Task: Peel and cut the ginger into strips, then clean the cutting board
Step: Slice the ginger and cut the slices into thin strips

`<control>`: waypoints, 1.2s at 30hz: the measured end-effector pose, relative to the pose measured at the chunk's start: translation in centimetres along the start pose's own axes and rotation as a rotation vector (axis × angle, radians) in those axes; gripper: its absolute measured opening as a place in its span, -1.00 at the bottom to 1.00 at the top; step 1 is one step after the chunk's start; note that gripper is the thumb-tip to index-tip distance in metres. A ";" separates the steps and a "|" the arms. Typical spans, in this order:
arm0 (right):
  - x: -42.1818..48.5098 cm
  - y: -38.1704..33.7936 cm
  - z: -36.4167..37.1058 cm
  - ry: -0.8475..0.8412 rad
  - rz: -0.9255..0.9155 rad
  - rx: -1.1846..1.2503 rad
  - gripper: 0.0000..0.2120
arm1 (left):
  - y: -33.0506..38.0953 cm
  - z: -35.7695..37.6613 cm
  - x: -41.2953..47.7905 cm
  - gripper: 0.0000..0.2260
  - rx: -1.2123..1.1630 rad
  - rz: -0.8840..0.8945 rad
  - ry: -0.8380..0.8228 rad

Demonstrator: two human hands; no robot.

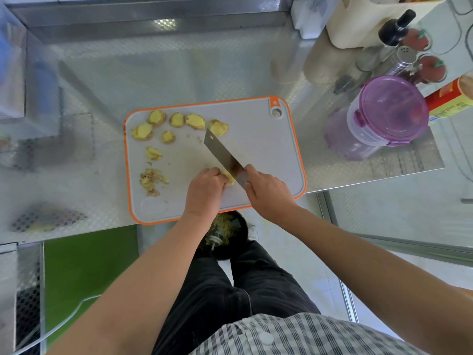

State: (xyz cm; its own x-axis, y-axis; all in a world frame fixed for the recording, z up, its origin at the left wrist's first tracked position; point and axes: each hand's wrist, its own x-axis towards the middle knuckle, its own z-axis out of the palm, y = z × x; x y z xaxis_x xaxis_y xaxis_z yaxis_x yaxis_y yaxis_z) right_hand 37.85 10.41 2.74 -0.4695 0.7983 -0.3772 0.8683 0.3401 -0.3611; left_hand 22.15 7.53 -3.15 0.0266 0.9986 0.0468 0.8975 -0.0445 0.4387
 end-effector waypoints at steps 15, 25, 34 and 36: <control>1.1 -1.1 1.7 -0.003 0.074 -0.081 -0.89 | 0.0 0.0 0.0 -0.89 -0.022 -0.016 0.008; 0.0 -0.7 0.2 -0.025 0.031 -0.008 -0.86 | 0.0 -0.1 0.0 -0.89 -0.004 -0.004 0.007; 0.1 -1.3 1.0 -0.022 0.052 -0.071 -0.84 | -0.2 0.2 0.0 -0.92 -0.017 -0.022 0.005; 0.5 -1.6 1.3 -0.019 0.062 -0.087 -0.84 | -0.2 0.2 0.0 -0.92 -0.022 -0.028 0.001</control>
State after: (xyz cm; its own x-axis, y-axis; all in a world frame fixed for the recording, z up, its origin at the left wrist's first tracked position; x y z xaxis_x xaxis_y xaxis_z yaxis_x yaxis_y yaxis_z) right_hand 36.03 9.60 2.04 -0.4167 0.8100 -0.4128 0.9060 0.3329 -0.2614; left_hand 22.10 7.57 -3.40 0.0009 0.9994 0.0351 0.8881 -0.0169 0.4593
